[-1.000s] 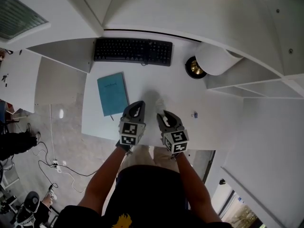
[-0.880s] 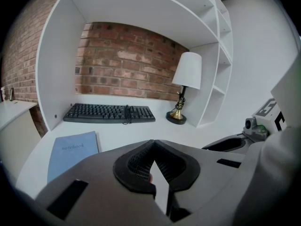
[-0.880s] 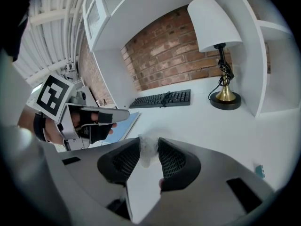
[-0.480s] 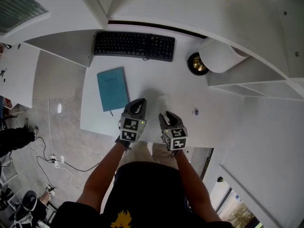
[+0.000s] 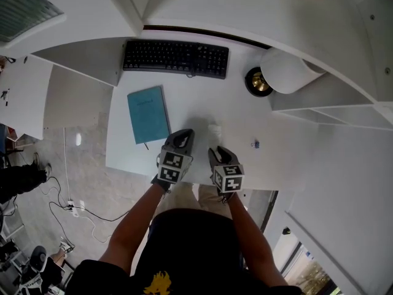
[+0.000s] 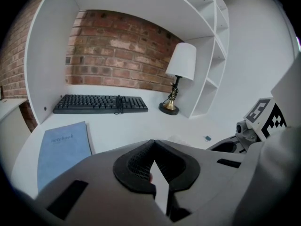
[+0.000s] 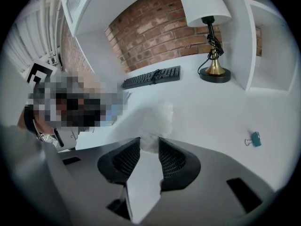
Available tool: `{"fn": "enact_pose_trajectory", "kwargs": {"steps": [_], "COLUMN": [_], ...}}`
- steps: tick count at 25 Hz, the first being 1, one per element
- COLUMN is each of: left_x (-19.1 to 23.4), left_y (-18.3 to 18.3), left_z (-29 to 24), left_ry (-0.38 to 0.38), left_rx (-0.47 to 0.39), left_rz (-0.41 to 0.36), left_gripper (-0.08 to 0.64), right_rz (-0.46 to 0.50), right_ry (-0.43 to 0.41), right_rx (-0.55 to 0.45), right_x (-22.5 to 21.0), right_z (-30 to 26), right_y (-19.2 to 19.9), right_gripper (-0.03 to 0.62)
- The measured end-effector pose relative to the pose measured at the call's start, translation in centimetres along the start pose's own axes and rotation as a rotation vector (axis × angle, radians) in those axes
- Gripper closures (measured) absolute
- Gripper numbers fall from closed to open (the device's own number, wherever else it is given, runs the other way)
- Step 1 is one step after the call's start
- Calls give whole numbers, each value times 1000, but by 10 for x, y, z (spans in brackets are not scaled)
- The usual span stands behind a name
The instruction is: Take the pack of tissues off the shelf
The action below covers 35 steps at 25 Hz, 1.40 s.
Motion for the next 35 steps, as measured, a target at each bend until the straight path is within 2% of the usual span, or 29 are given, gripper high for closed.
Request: {"fn": "enact_pose_trajectory", "kwargs": {"steps": [10, 17, 32, 35], "left_x": [4, 5, 5, 8], "left_y": [3, 6, 10, 8], "left_z": [-2, 4, 8, 8], "left_ry": [7, 22, 39, 35], "left_rx": [20, 31, 49, 48], "left_rz": [-15, -27, -44, -38], "left_gripper": [555, 555, 555, 555], "right_rz": [-12, 6, -3, -4], "right_ry": [19, 49, 60, 70], "right_rx": [14, 46, 56, 46], "right_x": [-2, 0, 0, 0], "right_z": [-2, -3, -1, 1], "right_y": [1, -1, -5, -8], "right_gripper": [469, 416, 402, 380]}}
Point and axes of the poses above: the fingertips, and each gripper's own axes: z backward along the fingers, x to its left, y out of its underside, the point moved 10 cm from there along z, backward along the fingers, and after that the axes turned 13 degrees about -y, right-handed, at the moved point
